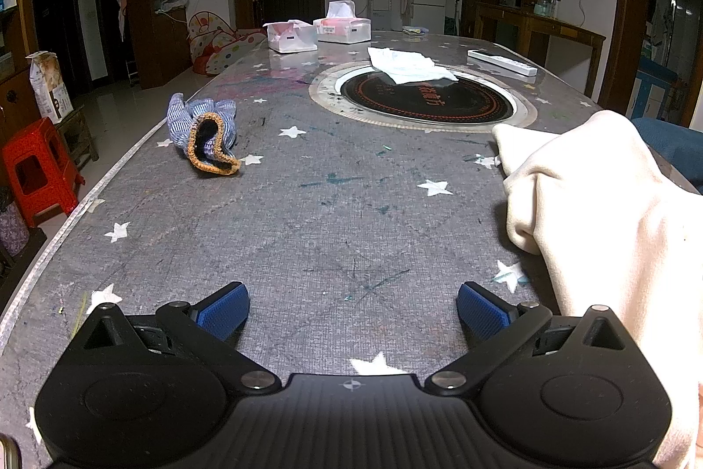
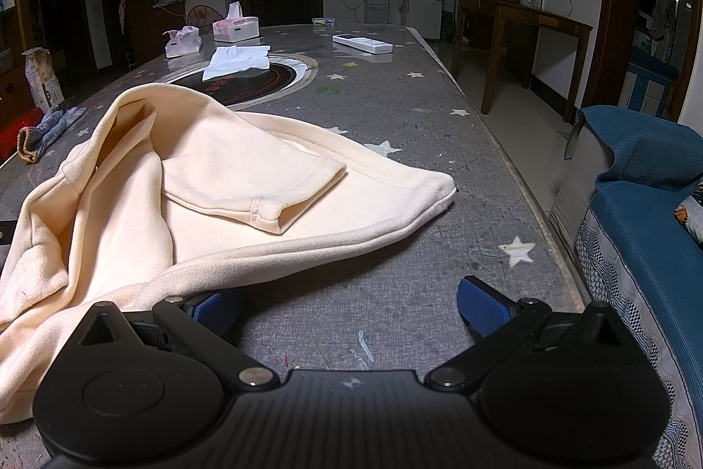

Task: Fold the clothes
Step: 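Move both grippers toward the crumpled cream sweatshirt on the table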

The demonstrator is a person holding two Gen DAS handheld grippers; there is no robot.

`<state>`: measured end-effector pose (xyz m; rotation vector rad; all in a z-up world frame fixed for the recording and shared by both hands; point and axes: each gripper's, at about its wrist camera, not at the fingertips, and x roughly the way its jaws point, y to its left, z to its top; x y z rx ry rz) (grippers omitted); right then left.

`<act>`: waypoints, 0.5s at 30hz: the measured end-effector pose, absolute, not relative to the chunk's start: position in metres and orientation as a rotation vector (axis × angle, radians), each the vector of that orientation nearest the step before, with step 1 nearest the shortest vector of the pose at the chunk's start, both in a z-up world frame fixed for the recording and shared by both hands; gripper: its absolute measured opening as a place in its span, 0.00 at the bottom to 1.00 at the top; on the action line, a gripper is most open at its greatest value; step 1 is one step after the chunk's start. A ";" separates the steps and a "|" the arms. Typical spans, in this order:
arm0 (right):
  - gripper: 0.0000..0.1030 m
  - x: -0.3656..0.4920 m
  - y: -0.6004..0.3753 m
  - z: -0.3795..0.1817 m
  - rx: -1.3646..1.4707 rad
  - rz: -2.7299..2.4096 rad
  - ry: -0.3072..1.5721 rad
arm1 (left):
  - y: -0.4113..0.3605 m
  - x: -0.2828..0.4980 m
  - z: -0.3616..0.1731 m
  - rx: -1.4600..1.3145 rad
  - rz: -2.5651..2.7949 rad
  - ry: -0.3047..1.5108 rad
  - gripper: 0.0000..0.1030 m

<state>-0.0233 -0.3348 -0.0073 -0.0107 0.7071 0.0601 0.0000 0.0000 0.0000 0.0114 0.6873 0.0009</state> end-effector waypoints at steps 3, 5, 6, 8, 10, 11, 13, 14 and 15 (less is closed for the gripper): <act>1.00 -0.023 -0.335 -0.007 -0.010 0.060 0.707 | 0.000 0.000 0.000 0.008 0.000 0.688 1.00; 1.00 -0.023 -0.335 -0.007 -0.010 0.060 0.708 | 0.000 0.000 0.000 0.011 0.001 0.688 1.00; 1.00 -0.023 -0.335 -0.007 -0.010 0.060 0.708 | 0.000 0.000 0.000 0.011 0.001 0.687 1.00; 1.00 -0.023 -0.335 -0.007 -0.010 0.061 0.708 | 0.000 0.000 0.000 0.010 0.001 0.688 1.00; 1.00 -0.023 -0.335 -0.007 -0.009 0.061 0.708 | 0.000 0.000 0.000 0.011 0.001 0.688 1.00; 1.00 -0.023 -0.335 -0.007 -0.009 0.061 0.708 | 0.000 0.000 0.000 0.012 0.001 0.687 1.00; 1.00 -0.023 -0.335 -0.007 -0.009 0.061 0.708 | 0.000 0.000 0.000 0.013 0.001 0.688 1.00; 1.00 -0.023 -0.335 -0.008 -0.009 0.061 0.708 | 0.000 0.000 0.000 0.014 0.002 0.688 1.00; 1.00 -0.023 -0.335 -0.008 -0.009 0.061 0.708 | 0.000 0.000 0.000 0.016 0.003 0.687 1.00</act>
